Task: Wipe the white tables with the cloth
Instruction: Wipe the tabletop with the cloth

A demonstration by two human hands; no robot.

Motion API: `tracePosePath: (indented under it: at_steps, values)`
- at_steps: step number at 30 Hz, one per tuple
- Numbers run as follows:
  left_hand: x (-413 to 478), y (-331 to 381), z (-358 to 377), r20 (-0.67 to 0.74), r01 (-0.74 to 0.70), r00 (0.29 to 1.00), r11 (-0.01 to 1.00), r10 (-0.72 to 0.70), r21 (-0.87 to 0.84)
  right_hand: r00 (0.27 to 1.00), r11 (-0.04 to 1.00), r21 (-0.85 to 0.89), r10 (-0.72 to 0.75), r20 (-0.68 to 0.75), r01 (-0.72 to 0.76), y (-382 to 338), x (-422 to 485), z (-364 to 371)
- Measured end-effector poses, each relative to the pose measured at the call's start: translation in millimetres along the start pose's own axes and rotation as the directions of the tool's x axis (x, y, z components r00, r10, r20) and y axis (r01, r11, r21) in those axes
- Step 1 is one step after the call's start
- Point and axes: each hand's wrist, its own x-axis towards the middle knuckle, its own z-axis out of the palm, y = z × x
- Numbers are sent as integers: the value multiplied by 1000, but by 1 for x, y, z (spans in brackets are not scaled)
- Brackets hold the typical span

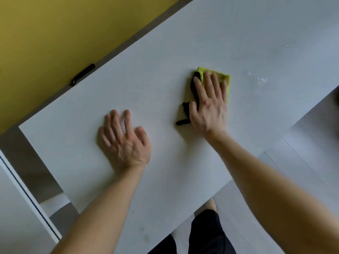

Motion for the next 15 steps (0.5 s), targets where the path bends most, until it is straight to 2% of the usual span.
tracePosePath:
  at_steps: [1,2,3,5,6,7,8,9,10,11,12,13,14,15]
  values:
    - [1,1,-3,5,3,1000,1000,-3,5,996,997,29,-79,40,78,-21,-27,3]
    - [2,2,-6,23,12,1000,1000,-12,9,966,970,68,-239,101,232,-36,-55,6]
    - [4,4,-10,53,24,998,1000,-24,7,892,908,111,-419,169,405,-44,-83,5]
    - [7,4,-24,144,40,989,999,-36,-27,661,717,190,-694,285,671,-34,-106,-5]
    - [9,-1,-30,205,29,979,998,-15,-62,559,627,215,-771,304,748,-18,-97,-10]
    - [14,-8,-38,281,1,959,996,26,-95,514,587,218,-799,312,780,-1,-81,-12]
    - [20,-20,-47,368,-43,926,992,85,-122,553,619,184,-774,308,764,14,-64,-13]
    - [25,-33,-56,462,-90,874,984,152,-155,668,715,119,-691,276,689,29,-48,-13]
    - [29,-46,-66,548,-104,815,978,189,-183,816,838,41,-539,210,543,36,-36,-14]
    - [30,-59,-77,620,-100,763,981,184,-167,934,942,-17,-331,135,336,33,-31,-12]
    - [31,-71,-86,684,-101,715,989,146,-105,989,990,-38,-130,72,133,17,-34,-7]
    - [32,-82,-93,742,-111,665,994,86,-16,999,999,-38,-3,37,4,-8,-46,0]
    - [32,-92,-99,784,-129,620,989,19,78,999,1000,-15,4,47,-4,-35,-65,6]
    - [31,-100,-102,806,-152,591,977,-32,150,985,991,32,-136,109,133,-59,-88,10]
